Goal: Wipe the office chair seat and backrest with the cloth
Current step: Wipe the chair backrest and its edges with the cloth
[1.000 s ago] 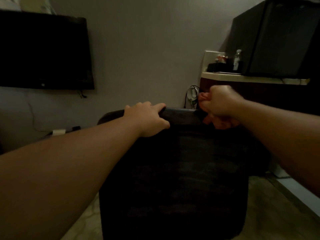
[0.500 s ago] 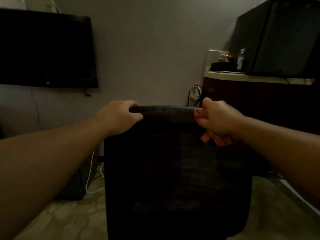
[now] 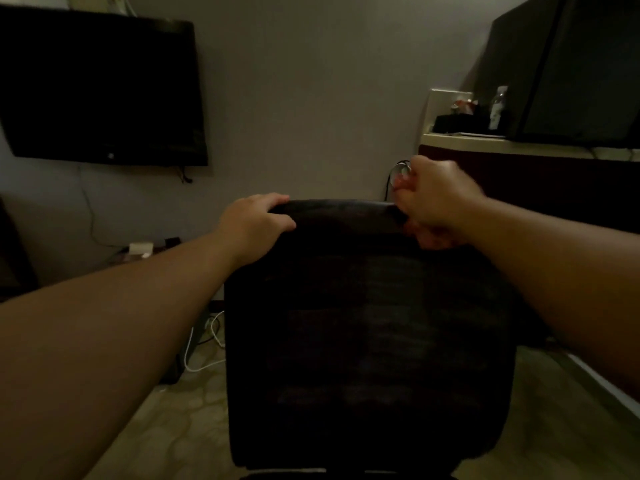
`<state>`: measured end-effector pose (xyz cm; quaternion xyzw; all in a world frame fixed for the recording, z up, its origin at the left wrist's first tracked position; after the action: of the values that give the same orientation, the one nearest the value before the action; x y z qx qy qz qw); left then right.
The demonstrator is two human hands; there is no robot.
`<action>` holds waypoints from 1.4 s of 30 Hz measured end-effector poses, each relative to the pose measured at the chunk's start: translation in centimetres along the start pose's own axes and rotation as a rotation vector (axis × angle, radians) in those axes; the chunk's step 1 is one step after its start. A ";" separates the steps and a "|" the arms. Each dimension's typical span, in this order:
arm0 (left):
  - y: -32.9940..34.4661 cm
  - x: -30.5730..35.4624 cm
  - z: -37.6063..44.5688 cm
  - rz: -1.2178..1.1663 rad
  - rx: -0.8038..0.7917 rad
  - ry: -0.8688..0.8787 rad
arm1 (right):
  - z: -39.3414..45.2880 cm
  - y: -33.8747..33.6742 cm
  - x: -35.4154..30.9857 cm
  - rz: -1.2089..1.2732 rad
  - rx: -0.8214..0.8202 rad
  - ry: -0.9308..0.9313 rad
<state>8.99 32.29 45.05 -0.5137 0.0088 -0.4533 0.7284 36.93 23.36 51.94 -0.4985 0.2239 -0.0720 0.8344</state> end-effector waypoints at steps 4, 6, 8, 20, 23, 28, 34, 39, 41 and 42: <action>-0.6 -1.1 -0.9 -0.033 -0.010 -0.020 | -1.0 3.1 -2.4 0.016 -0.202 -0.120; -0.7 -1.2 -1.0 -0.092 -0.025 -0.015 | -0.9 3.0 -1.6 -0.034 -0.228 -0.112; -0.4 -0.7 -0.7 -0.097 -0.026 -0.015 | -0.1 2.0 -0.9 -0.019 -0.137 -0.049; 0.0 -0.5 -0.6 -0.064 -0.027 -0.033 | 0.2 0.9 -0.7 -0.088 -0.030 0.028; -0.2 -1.0 -1.0 -0.015 -0.022 -0.024 | -0.6 2.4 -3.7 -0.053 -0.087 -0.103; 0.0 0.1 -1.3 0.027 -0.045 -0.002 | -0.8 2.9 -3.8 -0.242 -0.228 -0.124; -0.4 -1.2 -1.2 0.030 -0.080 -0.038 | -1.1 4.0 -5.0 -0.118 -0.110 -0.140; 0.0 0.1 -0.8 0.023 -0.063 -0.010 | -0.1 1.1 -4.6 -0.151 -0.121 -0.059; -0.2 0.0 -1.1 0.025 -0.058 -0.004 | -0.6 1.1 -6.5 -0.093 -0.041 -0.129; -0.3 -0.3 -1.3 0.029 -0.067 0.006 | -1.1 1.9 -7.4 -0.087 -0.052 -0.189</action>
<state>7.98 31.52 44.52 -0.5363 0.0334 -0.4437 0.7172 29.66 25.98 52.11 -0.5337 0.1239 -0.0552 0.8347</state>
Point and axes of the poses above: each hand's wrist, its own z-axis towards the middle knuckle, its own y-axis out of the palm, x = y × z, the point moved 7 cm from there along z, towards the middle knuckle, and after that the axes turned 11 degrees about y, right-handed, at the moved point
